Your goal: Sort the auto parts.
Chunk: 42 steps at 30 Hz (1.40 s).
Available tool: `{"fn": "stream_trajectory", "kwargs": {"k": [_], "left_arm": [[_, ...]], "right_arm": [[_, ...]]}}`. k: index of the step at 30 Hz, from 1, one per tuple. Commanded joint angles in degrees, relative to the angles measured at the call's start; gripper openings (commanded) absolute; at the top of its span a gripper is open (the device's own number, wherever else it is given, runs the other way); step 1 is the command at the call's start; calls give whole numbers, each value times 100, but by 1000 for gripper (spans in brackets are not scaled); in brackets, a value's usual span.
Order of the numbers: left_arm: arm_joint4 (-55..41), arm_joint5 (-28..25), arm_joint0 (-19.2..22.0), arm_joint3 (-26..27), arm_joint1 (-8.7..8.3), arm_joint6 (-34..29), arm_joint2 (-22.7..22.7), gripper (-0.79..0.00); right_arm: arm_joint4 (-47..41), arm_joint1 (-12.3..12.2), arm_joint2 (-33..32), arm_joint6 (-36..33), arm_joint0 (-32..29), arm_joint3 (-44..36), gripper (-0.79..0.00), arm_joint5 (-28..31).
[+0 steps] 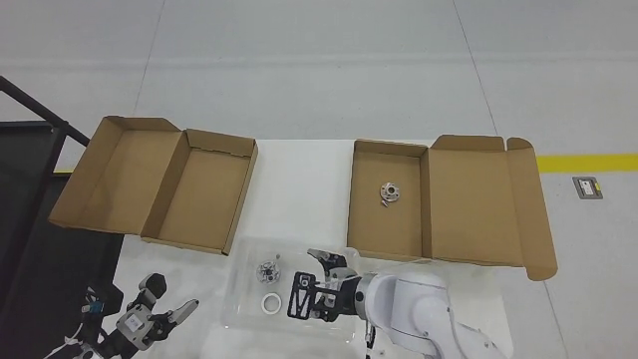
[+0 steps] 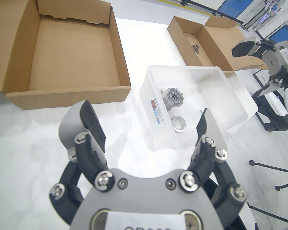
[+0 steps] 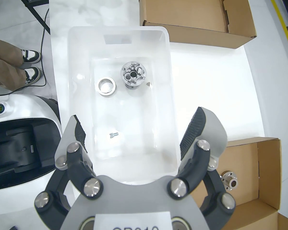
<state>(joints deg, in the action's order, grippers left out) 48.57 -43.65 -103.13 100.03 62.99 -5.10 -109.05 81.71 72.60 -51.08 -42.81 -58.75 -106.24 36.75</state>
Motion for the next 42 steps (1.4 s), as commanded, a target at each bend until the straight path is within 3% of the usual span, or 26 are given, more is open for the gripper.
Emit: {"fn": "stream_trajectory", "kwargs": {"k": [1, 6, 10, 21, 25, 28, 29, 42], "left_arm": [[0, 0, 0, 0, 0, 0, 0, 0], [0, 0, 0, 0, 0, 0, 0, 0], [0, 0, 0, 0, 0, 0, 0, 0], [0, 0, 0, 0, 0, 0, 0, 0], [0, 0, 0, 0, 0, 0, 0, 0], [0, 0, 0, 0, 0, 0, 0, 0], [0, 0, 0, 0, 0, 0, 0, 0], [0, 0, 0, 0, 0, 0, 0, 0]], "right_arm": [[-24, 56, 140, -428, -4, 40, 0, -745], [-67, 334, 781, -1857, 375, 229, 0, -2217], [-487, 581, 1093, -2329, 752, 607, 0, -3035], [-783, 659, 1110, -2536, 902, 830, 0, -3209], [-766, 669, 1080, -2324, 745, 890, 0, -3328], [-850, 733, 1155, -2501, 727, 963, -243, -3586], [-922, 759, 1178, -2558, 740, 998, -277, -3648], [-1373, 1136, 1358, -3416, 1153, 2100, -252, -4906]]}}
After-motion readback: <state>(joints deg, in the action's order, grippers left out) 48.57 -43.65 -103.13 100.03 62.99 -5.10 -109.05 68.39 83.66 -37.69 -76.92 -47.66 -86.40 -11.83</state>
